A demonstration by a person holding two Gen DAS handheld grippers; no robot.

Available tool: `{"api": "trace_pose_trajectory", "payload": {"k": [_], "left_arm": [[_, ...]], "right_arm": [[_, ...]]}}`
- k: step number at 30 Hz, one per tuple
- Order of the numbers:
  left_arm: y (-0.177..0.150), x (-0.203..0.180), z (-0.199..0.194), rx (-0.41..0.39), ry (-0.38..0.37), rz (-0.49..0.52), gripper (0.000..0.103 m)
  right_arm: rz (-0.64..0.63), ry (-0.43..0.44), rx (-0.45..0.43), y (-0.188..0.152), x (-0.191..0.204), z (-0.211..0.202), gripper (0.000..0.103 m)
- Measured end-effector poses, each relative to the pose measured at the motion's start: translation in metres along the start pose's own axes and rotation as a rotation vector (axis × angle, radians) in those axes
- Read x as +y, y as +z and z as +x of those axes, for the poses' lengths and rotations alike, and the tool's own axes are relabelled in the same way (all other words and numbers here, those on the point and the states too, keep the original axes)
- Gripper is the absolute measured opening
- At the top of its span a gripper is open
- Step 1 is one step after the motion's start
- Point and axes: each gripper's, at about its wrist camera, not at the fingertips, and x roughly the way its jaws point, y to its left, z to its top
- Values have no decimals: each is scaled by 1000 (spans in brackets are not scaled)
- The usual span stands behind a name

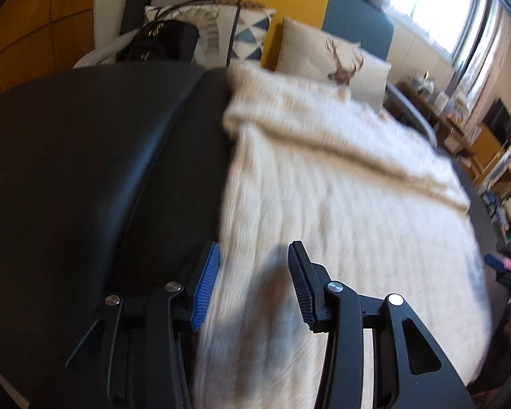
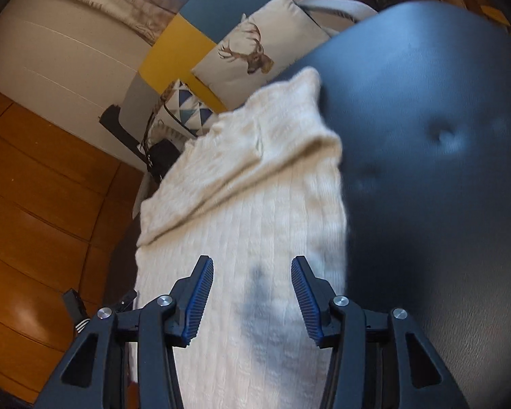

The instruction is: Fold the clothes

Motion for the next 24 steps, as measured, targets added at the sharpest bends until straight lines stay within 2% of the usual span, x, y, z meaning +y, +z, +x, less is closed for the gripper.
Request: {"api": "trace_pose_trajectory", "payload": {"k": [2, 3, 7, 10, 13, 17, 18, 21, 24], "left_arm": [[-4, -3, -6, -16, 22, 21, 46], [-6, -3, -8, -15, 23, 16, 46], [-10, 1, -24, -42, -8, -10, 46], [-18, 1, -37, -69, -58, -14, 46], [-32, -1, -51, -86, -68, 26, 46], [-58, -9, -66, -96, -115, 133, 46], [-60, -11, -63, -81, -93, 165, 46], [-65, -11, -50, -33, -81, 197, 46], [-66, -3, -62, -42, -140, 169, 46]], "right_arm": [[54, -40, 51, -6, -12, 11, 46], [76, -36, 48, -7, -16, 11, 43], [86, -55, -9, -7, -12, 0, 45], [-48, -134, -2, -10, 17, 1, 45], [-231, -218, 66, -29, 50, 14, 45], [-424, -358, 136, -63, 67, 33, 47], [-463, -388, 149, -71, 70, 37, 47], [-510, -423, 145, -74, 77, 37, 48], [-529, -368, 140, -79, 90, 23, 48]]}}
